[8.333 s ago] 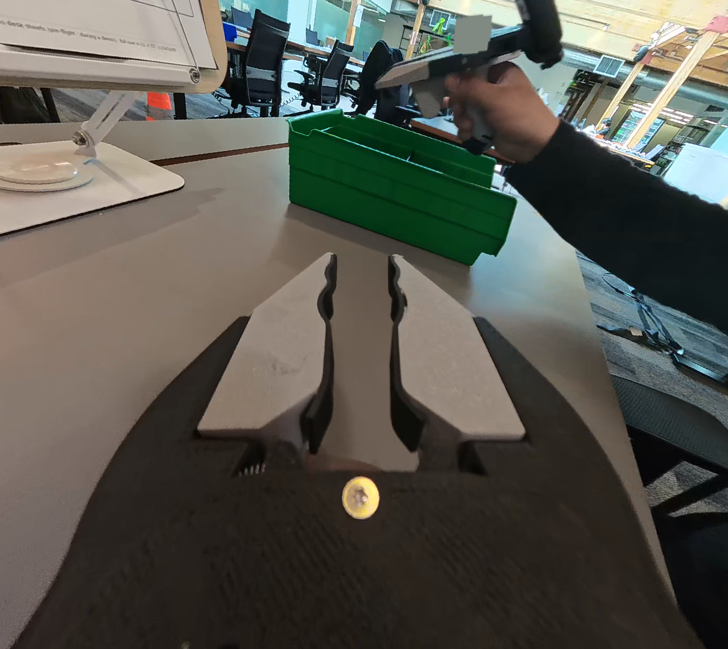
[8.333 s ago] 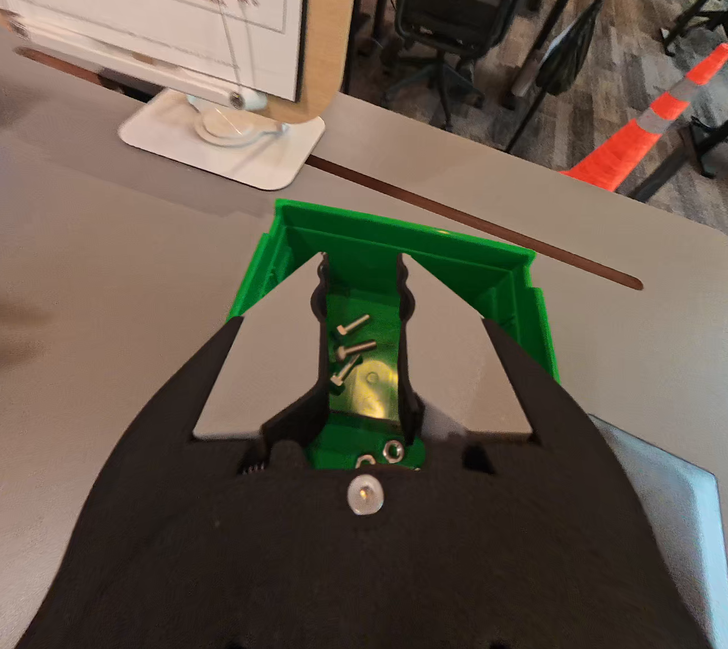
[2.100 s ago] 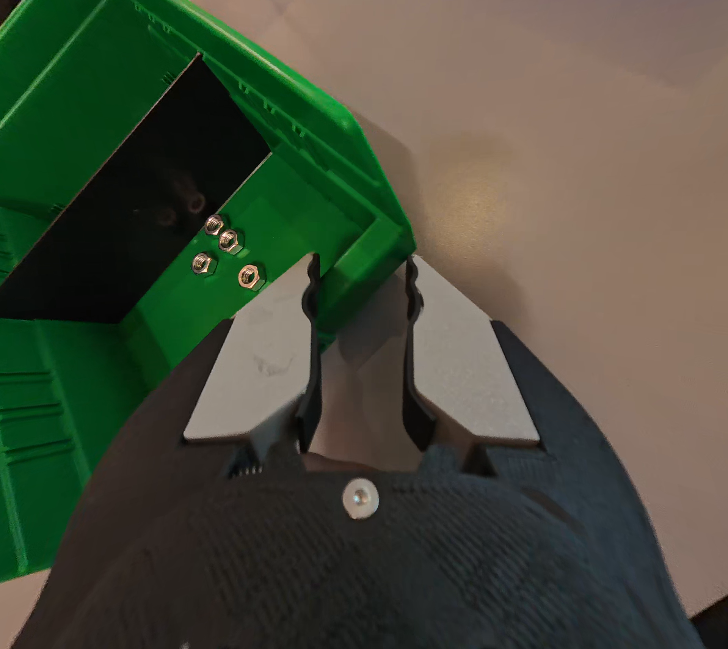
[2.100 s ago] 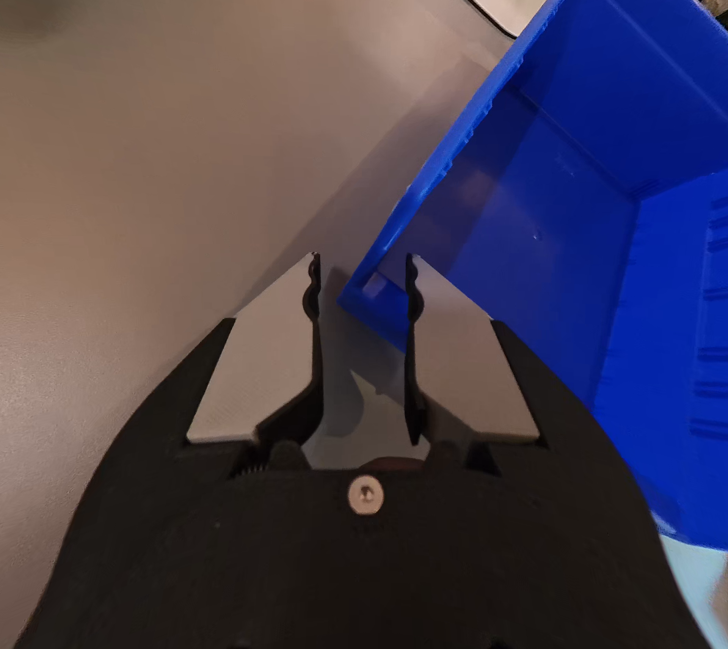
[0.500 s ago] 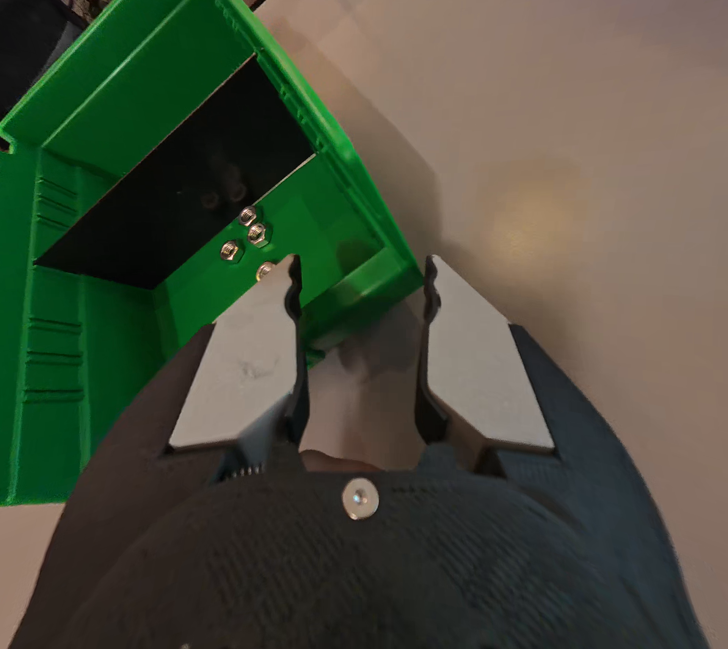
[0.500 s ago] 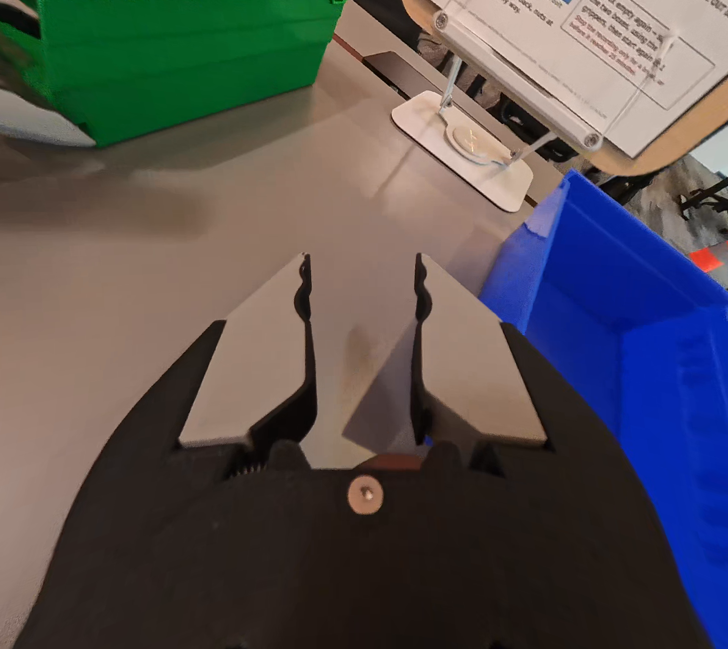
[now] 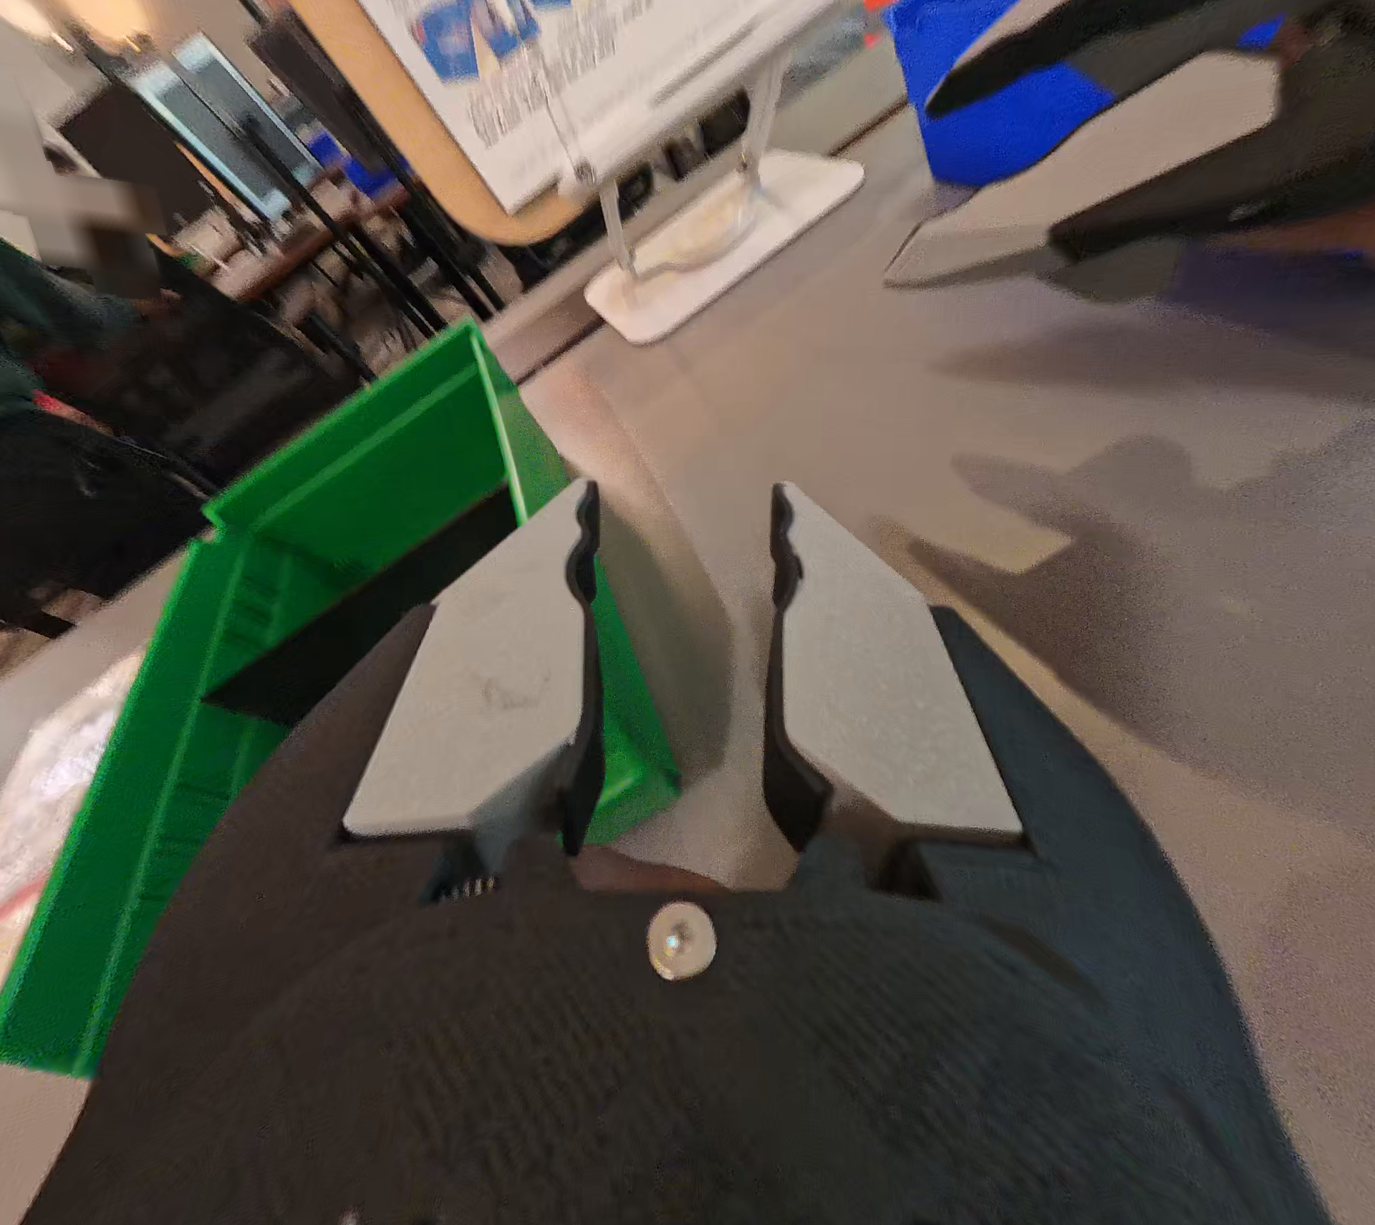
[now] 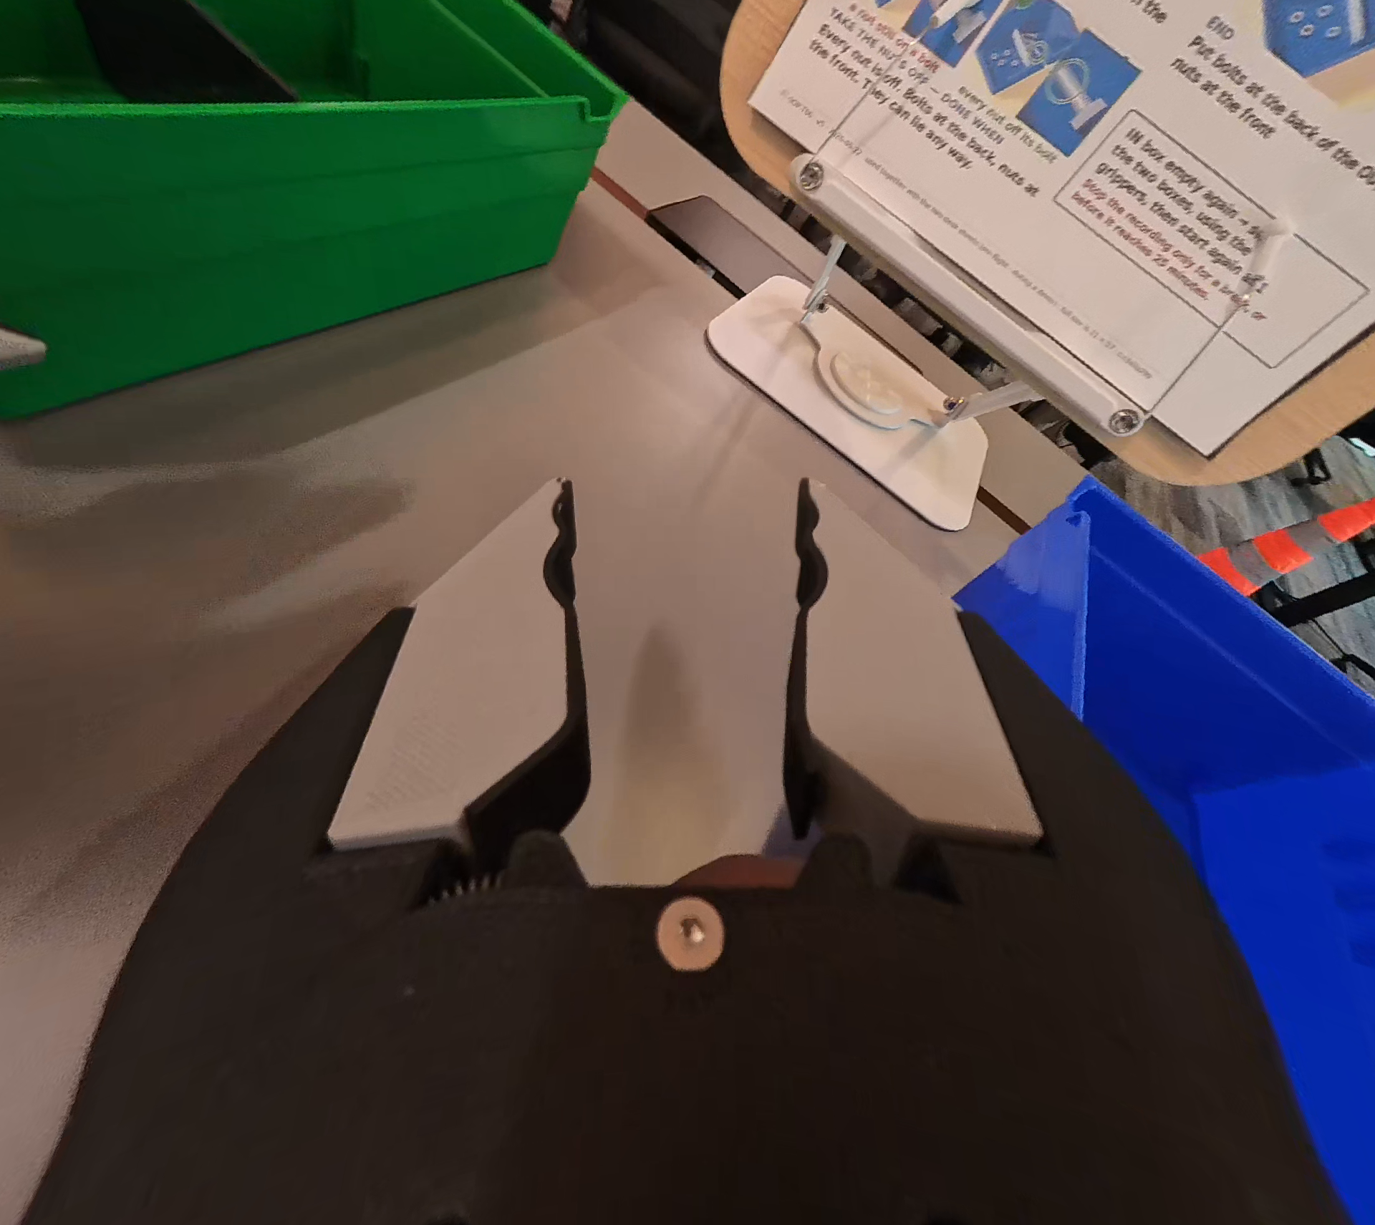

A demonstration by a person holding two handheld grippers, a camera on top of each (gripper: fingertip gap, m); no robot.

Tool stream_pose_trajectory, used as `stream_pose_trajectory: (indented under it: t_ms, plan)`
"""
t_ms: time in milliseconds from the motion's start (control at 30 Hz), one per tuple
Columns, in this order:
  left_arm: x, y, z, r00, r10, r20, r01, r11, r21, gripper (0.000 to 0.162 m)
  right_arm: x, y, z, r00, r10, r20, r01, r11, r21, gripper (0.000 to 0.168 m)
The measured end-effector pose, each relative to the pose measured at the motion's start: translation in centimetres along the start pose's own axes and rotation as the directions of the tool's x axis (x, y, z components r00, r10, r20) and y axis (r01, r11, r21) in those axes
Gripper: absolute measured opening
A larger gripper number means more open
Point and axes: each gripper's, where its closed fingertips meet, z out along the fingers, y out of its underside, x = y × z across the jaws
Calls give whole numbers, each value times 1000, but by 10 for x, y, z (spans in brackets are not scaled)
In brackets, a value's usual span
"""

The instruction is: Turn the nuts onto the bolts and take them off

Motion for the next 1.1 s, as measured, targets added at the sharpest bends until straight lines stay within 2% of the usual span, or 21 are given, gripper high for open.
stream_pose_trajectory:
  t_ms: [67,133,267,333,467,567,633,767,933,1100]
  plan:
    - [11,-19,7,999,30,38,-33,997,68,45,9,6,5,999,22,-31,-22,1000,7,57]
    - [24,-29,23,1000,-3,14,1,995,105,47,17,14,8,997,46,-56,-46,999,4,57]
    - [35,-21,72,997,-78,3,77,993,84,56,28,24,9,991,107,-79,-106,994,19,60]
    - [39,-12,86,996,-88,11,87,993,75,58,28,27,8,990,121,-76,-120,993,18,61]
    - [60,-7,81,991,-102,-81,108,991,75,57,20,23,5,984,176,-16,-175,983,46,63]
    - [57,-13,74,999,-30,-35,34,989,142,48,12,16,3,985,170,10,-170,983,69,65]
    - [58,-10,75,1000,-2,-27,5,992,124,51,6,13,2,984,173,32,-175,981,83,67]
    - [57,-7,76,997,-44,-56,50,993,105,60,-5,17,6,982,176,70,-180,982,63,70]
    - [36,3,80,996,-84,1,84,994,68,69,-15,30,15,977,187,107,-189,982,2,73]
    - [29,1,79,996,-81,31,78,993,85,68,-22,31,14,974,170,152,-172,985,-1,84]
